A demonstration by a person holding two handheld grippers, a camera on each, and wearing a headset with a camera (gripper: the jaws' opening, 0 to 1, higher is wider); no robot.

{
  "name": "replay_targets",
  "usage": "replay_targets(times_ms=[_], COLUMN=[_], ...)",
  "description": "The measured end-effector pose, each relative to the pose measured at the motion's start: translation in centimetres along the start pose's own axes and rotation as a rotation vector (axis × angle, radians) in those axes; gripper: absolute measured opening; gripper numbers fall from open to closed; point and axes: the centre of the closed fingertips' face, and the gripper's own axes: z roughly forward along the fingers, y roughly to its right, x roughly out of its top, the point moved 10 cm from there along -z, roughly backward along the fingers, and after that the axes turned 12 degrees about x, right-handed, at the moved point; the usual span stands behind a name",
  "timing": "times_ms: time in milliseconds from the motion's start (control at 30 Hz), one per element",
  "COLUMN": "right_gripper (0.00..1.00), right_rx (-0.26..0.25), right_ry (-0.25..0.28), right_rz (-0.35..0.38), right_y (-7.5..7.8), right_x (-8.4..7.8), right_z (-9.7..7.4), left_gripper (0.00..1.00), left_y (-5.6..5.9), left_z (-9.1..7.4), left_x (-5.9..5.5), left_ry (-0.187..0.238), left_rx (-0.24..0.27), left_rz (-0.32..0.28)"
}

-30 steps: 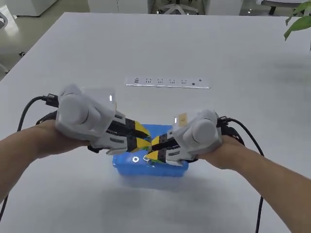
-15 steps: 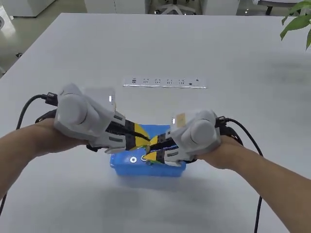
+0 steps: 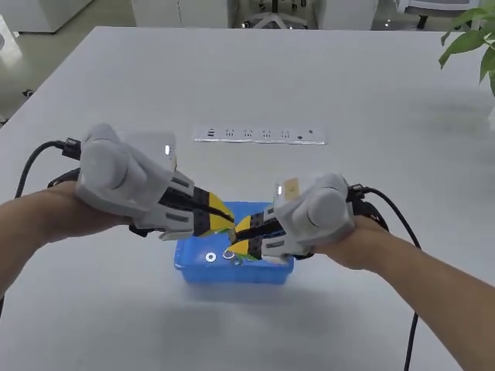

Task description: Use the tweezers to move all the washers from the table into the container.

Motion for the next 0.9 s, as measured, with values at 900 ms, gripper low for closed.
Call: replay_targets(times_ms=[900], right_gripper=[0.07], right_rx=[-0.020], right_ry=[-0.047], right_rz=[-0.058], right_y=[-4.0], right_x=[3.3], right_z=[-1.9], left_gripper=[0.06], left_y=[2.3], left_z=[-3.8], left_x=[2.0], left_ry=[0.000], left_rx=[-0.053], left_rz=[0.066])
